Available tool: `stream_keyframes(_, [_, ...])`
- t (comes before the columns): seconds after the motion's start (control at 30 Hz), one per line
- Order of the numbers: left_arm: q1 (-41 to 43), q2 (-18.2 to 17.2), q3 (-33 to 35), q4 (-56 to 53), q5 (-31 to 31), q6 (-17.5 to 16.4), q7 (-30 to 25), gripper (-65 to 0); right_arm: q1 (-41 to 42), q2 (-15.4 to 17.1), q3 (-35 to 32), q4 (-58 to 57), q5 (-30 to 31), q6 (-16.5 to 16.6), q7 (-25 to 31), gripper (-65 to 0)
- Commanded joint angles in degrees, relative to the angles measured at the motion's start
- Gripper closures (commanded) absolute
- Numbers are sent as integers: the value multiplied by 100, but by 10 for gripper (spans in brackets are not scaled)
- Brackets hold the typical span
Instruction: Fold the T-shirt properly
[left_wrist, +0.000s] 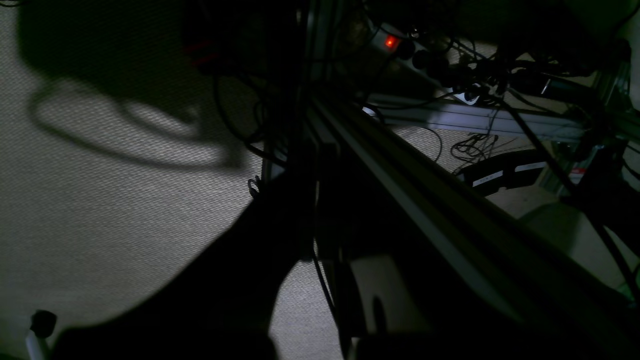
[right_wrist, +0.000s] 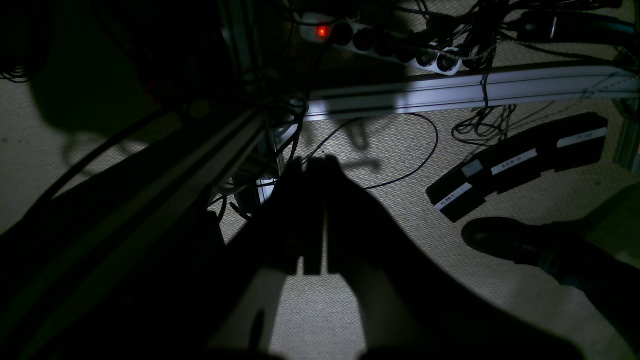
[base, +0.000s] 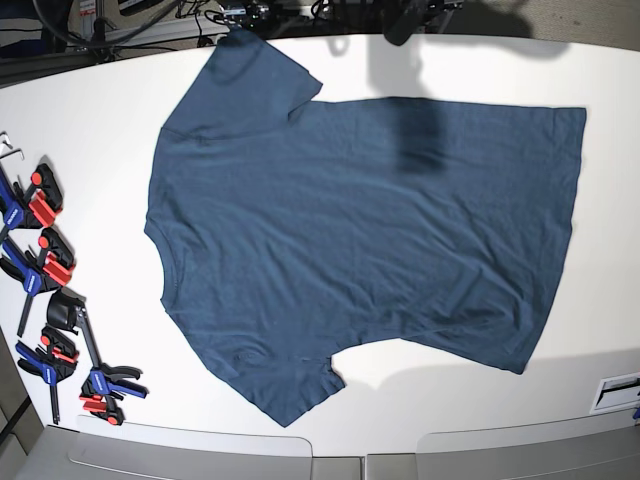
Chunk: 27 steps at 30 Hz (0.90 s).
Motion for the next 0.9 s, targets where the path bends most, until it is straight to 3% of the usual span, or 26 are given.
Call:
stream_keyframes(0.0, [35,15,4,42,-4,-42,-101,0,11,28,2,46,-20,-33,59,0])
stream_keyframes(0.33, [339,15,4,560,385,-39,-122,0,11,28,2,46,-20,-33,59,0])
stream_keyframes(0.67, [544,7,4,802,398,-42,-87,0,0,44,2,46,-22,-33,57,0])
stream_keyframes(0.87, [638,-195,4,804,398,-42,-74,0,-79,76,2,52,-22,-35,57,0])
